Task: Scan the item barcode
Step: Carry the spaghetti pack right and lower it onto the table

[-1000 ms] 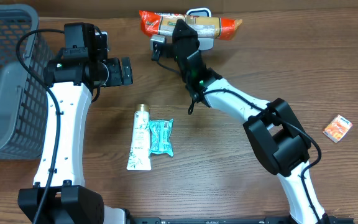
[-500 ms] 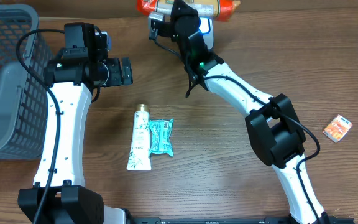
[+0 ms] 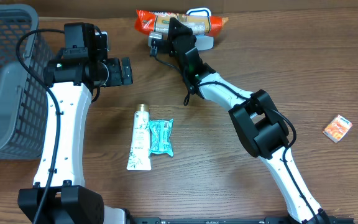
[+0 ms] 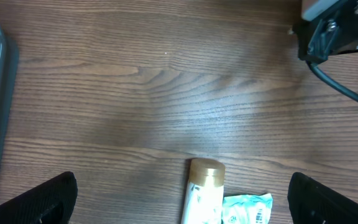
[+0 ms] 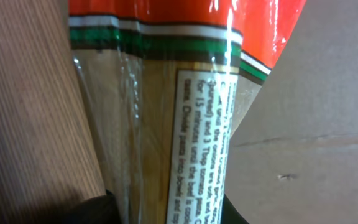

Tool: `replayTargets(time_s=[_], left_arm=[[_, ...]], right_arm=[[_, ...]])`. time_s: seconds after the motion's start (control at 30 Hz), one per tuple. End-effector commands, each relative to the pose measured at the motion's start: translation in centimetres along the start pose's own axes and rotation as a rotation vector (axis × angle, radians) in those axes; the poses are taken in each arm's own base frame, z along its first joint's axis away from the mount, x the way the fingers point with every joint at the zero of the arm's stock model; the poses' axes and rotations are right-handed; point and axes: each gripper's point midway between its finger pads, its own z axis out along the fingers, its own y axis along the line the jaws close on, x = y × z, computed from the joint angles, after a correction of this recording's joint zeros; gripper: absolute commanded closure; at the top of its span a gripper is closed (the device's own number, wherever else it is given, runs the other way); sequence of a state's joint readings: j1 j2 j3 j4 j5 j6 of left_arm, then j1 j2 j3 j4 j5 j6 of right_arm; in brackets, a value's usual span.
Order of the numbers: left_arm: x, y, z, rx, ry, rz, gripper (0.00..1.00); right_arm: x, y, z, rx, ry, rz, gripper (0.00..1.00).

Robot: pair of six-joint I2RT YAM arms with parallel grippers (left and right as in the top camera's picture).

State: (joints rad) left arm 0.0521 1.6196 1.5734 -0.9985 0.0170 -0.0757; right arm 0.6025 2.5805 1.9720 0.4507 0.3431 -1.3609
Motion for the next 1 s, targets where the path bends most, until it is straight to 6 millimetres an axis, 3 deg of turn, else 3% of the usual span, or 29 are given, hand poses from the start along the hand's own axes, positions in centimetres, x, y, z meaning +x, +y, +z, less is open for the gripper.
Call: replayTargets(time_s=[0.0, 0.27, 0.33, 0.5, 0.6, 0.73, 0.83, 0.97], left_arm=[[-0.5, -0.5, -0.4, 0.003, -0.020, -0.002, 0.00], [-0.5, -0.5, -0.4, 0.003, -0.020, -0.002, 0.00], [-0.5, -0.5, -0.4, 0.003, -0.020, -0.002, 0.00], [-0.5, -0.5, -0.4, 0.003, -0.020, -0.002, 0.00], [-0.5, -0.5, -0.4, 0.003, -0.020, -0.002, 0.00], [-0.5, -0.5, -0.4, 0.003, -0.020, -0.002, 0.00], [-0.5, -0.5, -0.4, 0.003, -0.020, -0.002, 0.00], [-0.5, -0.5, -0.4, 0.003, -0.020, -0.002, 0.00]], right_arm=[[-1.7, -6.7, -0.4, 0.136, -0.044, 0.054, 0.96], [-0.8, -7.3, -0.6, 0.163, 0.027, 0.063, 0.96], [-0.5, -8.3, -0.9, 0.183, 0.049, 0.087, 0.96], [-0.9, -13.5, -2.5, 0.232, 0.054, 0.222, 0.96], [-0.2, -16.9, -4.1, 0.259, 0.106, 0.332, 0.96], [2.1, -20.6, -7.1, 0.286, 0.248, 0.494, 0.96], [3.5, -21.7, -9.3, 0.255, 0.336, 0.592, 0.96], [5.8, -20.1, -13.0, 0.115, 0.465, 0.819, 0.96]])
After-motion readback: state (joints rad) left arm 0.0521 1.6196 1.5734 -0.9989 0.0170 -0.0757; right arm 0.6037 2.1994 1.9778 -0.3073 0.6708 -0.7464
